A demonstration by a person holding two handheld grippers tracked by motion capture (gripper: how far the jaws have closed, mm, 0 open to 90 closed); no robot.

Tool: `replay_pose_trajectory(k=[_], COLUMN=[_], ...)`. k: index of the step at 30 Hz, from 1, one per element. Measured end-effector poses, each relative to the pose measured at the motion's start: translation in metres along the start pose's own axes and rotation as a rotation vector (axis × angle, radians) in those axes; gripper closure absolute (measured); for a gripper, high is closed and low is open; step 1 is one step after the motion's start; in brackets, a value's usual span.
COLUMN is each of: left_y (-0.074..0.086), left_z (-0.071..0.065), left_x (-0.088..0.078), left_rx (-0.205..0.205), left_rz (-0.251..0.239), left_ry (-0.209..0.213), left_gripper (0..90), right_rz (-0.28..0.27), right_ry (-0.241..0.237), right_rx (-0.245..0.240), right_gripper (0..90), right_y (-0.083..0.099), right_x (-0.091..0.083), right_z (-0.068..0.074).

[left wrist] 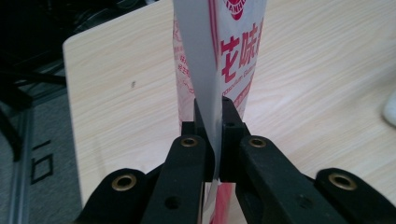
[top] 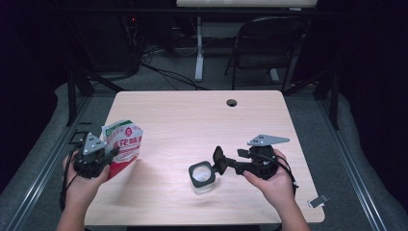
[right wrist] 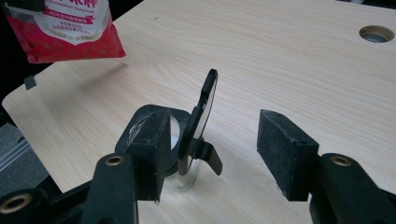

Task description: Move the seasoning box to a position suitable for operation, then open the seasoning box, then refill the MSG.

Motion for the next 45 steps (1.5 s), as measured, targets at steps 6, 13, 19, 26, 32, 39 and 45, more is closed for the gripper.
replay_pose_trajectory(k=[6,13,19,26,32,39,45], left_y=[-0.004,-0.005,-0.008,-0.010,-0.011,-0.011,-0.008], left_z=[-0.020,-0.039,-0.053,-0.066,-0.078,-0.091,-0.092], left_x=[0.010,0.020,0.023,0.025,0.028,0.033,0.033], left_rx=[0.035,0.058,0.079,0.101,0.106,0.123,0.112], left_rz=[0.005,0.008,-0.009,-0.022,-0.044,-0.044,-0.030], left_ry=[0.065,0.129,0.170,0.196,0.251,0.315,0.328], left_gripper=[90.0,90.0,90.0,90.0,90.0,90.0,90.0], right_rz=[0.007,0.068,0.125,0.114,0.076,0.071,0.030], right_ry=[0.003,-0.012,-0.015,-0.015,0.028,0.044,0.014], right_rx=[0.002,-0.018,-0.014,-0.006,0.002,0.023,0.023], right_gripper=[44.5,45.6,62.7,76.9,82.9,75.9,66.7], right_y=[0.002,0.010,0.017,0.017,0.012,0.013,0.006], right_x=[0.001,0.017,0.029,0.030,0.031,0.033,0.019], right_z=[0.000,0.008,0.012,0.009,0.001,-0.009,-0.004])
Point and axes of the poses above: each handheld gripper's, and its own axes: x roughly forward along the jaws, y roughly out of its underside, z roughly to its left, the point moved 5 cm from there along x, roughly forward along the jaws
